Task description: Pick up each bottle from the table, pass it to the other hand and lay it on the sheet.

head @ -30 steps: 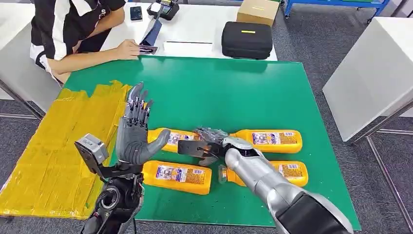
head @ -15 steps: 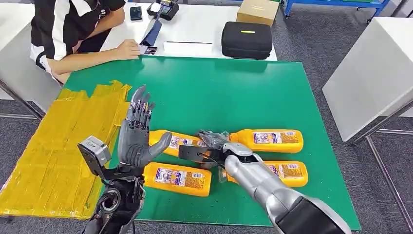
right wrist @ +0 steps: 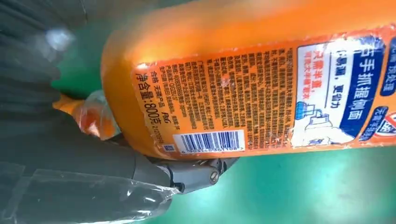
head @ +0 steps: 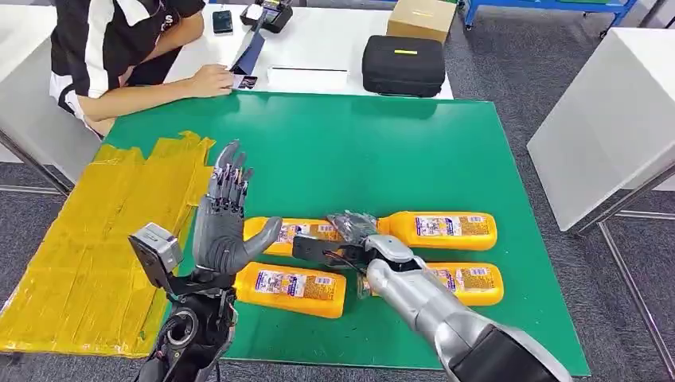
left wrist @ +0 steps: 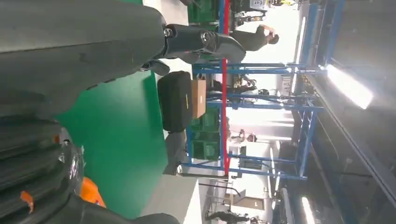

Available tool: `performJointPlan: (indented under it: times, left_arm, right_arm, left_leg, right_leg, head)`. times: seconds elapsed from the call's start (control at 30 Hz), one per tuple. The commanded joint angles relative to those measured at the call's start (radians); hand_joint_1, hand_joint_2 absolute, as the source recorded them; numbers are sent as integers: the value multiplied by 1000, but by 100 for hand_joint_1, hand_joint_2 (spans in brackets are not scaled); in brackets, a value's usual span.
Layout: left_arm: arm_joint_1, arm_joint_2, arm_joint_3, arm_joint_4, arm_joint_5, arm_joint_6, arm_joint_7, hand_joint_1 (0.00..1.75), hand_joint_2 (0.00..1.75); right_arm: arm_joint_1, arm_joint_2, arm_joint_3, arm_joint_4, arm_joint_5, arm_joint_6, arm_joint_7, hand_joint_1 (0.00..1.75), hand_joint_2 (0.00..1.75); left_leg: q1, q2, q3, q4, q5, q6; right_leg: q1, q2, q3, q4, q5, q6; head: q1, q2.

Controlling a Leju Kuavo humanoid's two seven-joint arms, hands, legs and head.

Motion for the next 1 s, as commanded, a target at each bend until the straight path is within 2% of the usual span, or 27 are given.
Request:
performJointPlan:
  times: [0.03,0.27,0.43,0.7,0.83,0.87,0.93,1.0]
  left_arm:
    - [-3,25,13,27,-10,-1,12,0,175]
    - [-1,24,17,24,-13,-3,15,0,175]
    - [1,30,19,-4,-13,1,26,0,175]
    - [4,32,17,-2,-9,4,37,0,175]
    - [-19,11,39,70,96,-29,98,0,175]
    - [-21,12,39,75,97,-29,98,0,175]
    - [-37,-2,53,116,130,-10,121,0,175]
    - [-46,-7,62,135,167,-16,136,0,175]
  right_arm:
    - [-16,6,-46,19,-26,-101,-24,175,175]
    - [-11,9,-101,7,-62,-205,-51,175,175]
    - [-14,21,-181,-11,-123,-329,-133,175,175]
    - [-15,27,-247,-49,-192,-424,-205,175,175]
    - [1,28,-327,-96,-288,-510,-307,175,175]
    - [0,27,-327,-97,-289,-508,-307,175,175]
    - [16,32,-353,-136,-343,-531,-385,175,175]
    - [29,35,-350,-167,-363,-538,-412,175,175]
  left_leg:
    - [0,0,3,0,-2,0]
    - [0,0,5,1,-3,0]
    - [0,0,4,0,-3,0]
    - [0,0,2,0,-2,0]
    - [0,-1,3,0,-2,0]
    - [0,-1,6,1,-4,1]
    - [0,-1,2,0,-1,0]
    - [0,-1,6,1,-4,0]
  right_leg:
    - [0,1,3,0,-2,-4]
    - [1,1,4,1,-2,-6]
    - [1,1,3,1,-2,-6]
    - [0,1,2,0,-2,-4]
    - [1,0,3,1,-2,-5]
    - [1,1,6,1,-4,-7]
    - [0,0,2,0,-1,-4]
    - [1,0,6,1,-3,-8]
  head:
    - [0,0]
    - [0,0]
    - [0,0]
    - [0,0]
    - [0,0]
    - [0,0]
    - [0,0]
    - [0,0]
